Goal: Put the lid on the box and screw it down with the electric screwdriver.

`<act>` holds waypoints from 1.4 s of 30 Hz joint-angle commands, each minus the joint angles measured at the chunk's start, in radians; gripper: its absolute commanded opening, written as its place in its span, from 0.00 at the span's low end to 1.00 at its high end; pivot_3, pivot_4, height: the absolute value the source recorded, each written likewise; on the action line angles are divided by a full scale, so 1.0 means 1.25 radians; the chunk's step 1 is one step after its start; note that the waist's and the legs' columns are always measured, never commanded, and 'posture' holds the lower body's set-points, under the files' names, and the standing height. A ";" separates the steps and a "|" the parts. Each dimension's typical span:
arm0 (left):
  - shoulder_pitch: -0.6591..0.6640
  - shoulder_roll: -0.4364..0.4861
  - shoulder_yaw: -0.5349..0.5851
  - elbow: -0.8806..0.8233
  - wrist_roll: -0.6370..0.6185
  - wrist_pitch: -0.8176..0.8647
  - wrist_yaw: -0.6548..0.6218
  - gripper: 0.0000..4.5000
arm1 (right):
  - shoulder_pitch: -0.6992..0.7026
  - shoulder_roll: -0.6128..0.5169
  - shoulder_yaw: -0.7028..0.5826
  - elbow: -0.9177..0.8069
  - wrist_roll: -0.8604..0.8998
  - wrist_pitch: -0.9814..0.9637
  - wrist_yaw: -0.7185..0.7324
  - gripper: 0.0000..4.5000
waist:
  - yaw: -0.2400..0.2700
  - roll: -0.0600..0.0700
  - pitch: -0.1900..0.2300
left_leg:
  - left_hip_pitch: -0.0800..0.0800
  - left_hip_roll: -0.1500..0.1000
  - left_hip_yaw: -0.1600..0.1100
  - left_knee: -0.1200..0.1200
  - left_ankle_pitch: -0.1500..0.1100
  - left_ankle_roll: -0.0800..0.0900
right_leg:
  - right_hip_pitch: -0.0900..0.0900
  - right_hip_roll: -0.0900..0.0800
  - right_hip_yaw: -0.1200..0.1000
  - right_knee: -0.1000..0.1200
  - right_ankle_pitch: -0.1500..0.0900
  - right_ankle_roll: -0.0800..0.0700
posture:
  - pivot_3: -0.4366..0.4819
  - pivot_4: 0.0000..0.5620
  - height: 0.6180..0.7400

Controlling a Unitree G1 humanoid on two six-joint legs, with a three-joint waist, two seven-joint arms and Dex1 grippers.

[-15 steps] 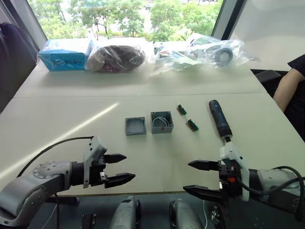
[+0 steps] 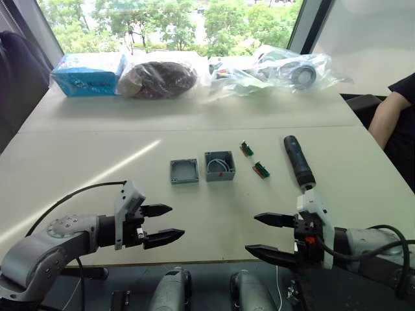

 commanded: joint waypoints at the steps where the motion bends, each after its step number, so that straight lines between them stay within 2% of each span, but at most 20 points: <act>1: -0.017 -0.001 0.000 -0.013 -0.015 0.002 -0.005 0.98 | -0.015 0.016 -0.010 -0.010 0.021 -0.023 -0.002 1.00 | 0.000 0.000 0.000 | 0.000 0.000 0.000 0.000 0.000 0.000 | 0.000 0.000 0.000 0.000 0.000 0.000 | 0.48 0.27 1.00; 5: -0.040 -0.006 -0.004 -0.007 -0.016 0.006 0.000 0.98 | -0.030 0.017 -0.021 -0.011 0.035 -0.020 -0.016 1.00 | 0.001 0.000 0.000 | 0.000 0.000 0.000 0.000 0.000 0.000 | 0.000 0.000 0.000 0.000 0.000 0.000 | 0.48 0.27 1.00; 9: -0.069 0.008 -0.025 0.009 0.033 0.001 0.010 0.98 | -0.041 0.036 -0.023 -0.019 0.032 -0.024 -0.066 1.00 | 0.000 0.000 0.000 | 0.000 0.000 0.000 0.000 0.000 0.000 | 0.000 0.000 0.000 0.000 0.000 0.000 | 0.48 0.27 1.00; 12: -0.141 -0.021 0.002 0.054 0.014 0.061 0.097 0.98 | -0.080 0.096 -0.031 -0.015 0.041 -0.037 -0.180 1.00 | 0.001 0.000 0.000 | 0.000 0.000 0.000 0.000 0.000 0.000 | 0.000 0.001 0.000 0.001 0.000 0.000 | 0.48 0.27 1.00; 16: -0.346 -0.008 0.010 0.159 -0.026 0.135 0.094 0.98 | -0.143 0.156 -0.070 0.010 0.229 -0.055 -0.319 1.00 | 0.002 -0.001 0.000 | 0.000 0.000 -0.001 0.002 0.000 0.000 | 0.001 0.001 0.000 0.002 0.000 0.000 | 0.48 0.27 1.00; 18: -0.474 0.034 -0.066 0.205 0.016 0.126 -0.001 0.98 | -0.172 0.129 -0.050 0.031 0.285 -0.013 -0.411 1.00 | 0.003 -0.003 0.001 | 0.000 0.000 -0.002 0.003 0.000 0.000 | 0.001 0.003 -0.002 0.002 0.000 0.000 | 0.48 0.27 1.00; 20: -0.615 0.068 -0.201 0.252 0.122 0.069 -0.116 0.98 | -0.194 0.116 -0.020 0.014 0.233 -0.005 -0.440 1.00 | 0.000 -0.005 0.002 | -0.001 -0.001 -0.002 0.003 0.000 0.000 | 0.001 0.004 -0.003 0.002 0.000 0.000 | 0.48 0.27 1.00; 22: -0.720 0.065 -0.293 0.303 0.193 0.024 -0.191 0.98 | -0.205 0.115 0.005 -0.009 0.172 -0.023 -0.437 1.00 | 0.001 -0.004 0.001 | 0.000 -0.002 0.000 0.003 0.000 0.002 | 0.002 0.004 -0.002 0.002 0.000 0.000 | 0.48 0.27 1.00; 26: -0.936 -0.037 -0.500 0.484 0.376 -0.059 -0.303 0.98 | -0.204 0.111 0.043 -0.030 0.046 -0.061 -0.427 1.00 | 0.002 -0.004 0.001 | -0.001 -0.003 0.002 0.004 -0.001 0.004 | 0.002 0.005 0.000 0.002 0.000 0.001 | 0.48 0.27 1.00; 29: -1.014 -0.118 -0.569 0.607 0.442 -0.052 -0.331 0.98 | -0.193 0.099 0.066 -0.027 -0.044 -0.071 -0.428 1.00 | -0.001 -0.004 0.002 | -0.002 -0.004 0.001 0.005 -0.002 0.005 | 0.001 0.006 0.001 0.002 0.000 0.002 | 0.48 0.27 1.00; 34: -1.060 -0.261 -0.628 0.740 0.528 -0.123 -0.358 0.98 | -0.141 0.102 0.071 -0.051 -0.116 -0.086 -0.414 1.00 | 0.000 -0.004 0.002 | -0.002 -0.001 0.001 0.005 -0.002 0.006 | 0.000 0.008 0.002 0.003 -0.001 0.004 | 0.48 0.27 1.00; 38: -1.065 -0.318 -0.663 0.800 0.596 -0.128 -0.366 0.98 | -0.106 0.093 0.065 -0.089 -0.136 -0.071 -0.415 1.00 | -0.003 -0.004 0.002 | -0.002 -0.001 0.000 0.005 -0.003 0.006 | -0.001 0.009 0.002 0.005 -0.001 0.008 | 0.48 0.27 1.00; 42: -1.059 -0.356 -0.652 0.819 0.623 -0.127 -0.363 0.98 | -0.090 0.087 0.052 -0.109 -0.133 -0.058 -0.412 1.00 | -0.001 -0.004 0.002 | -0.002 0.000 0.000 0.006 -0.003 0.006 | -0.001 0.009 0.002 0.006 -0.001 0.007 | 0.48 0.27 1.00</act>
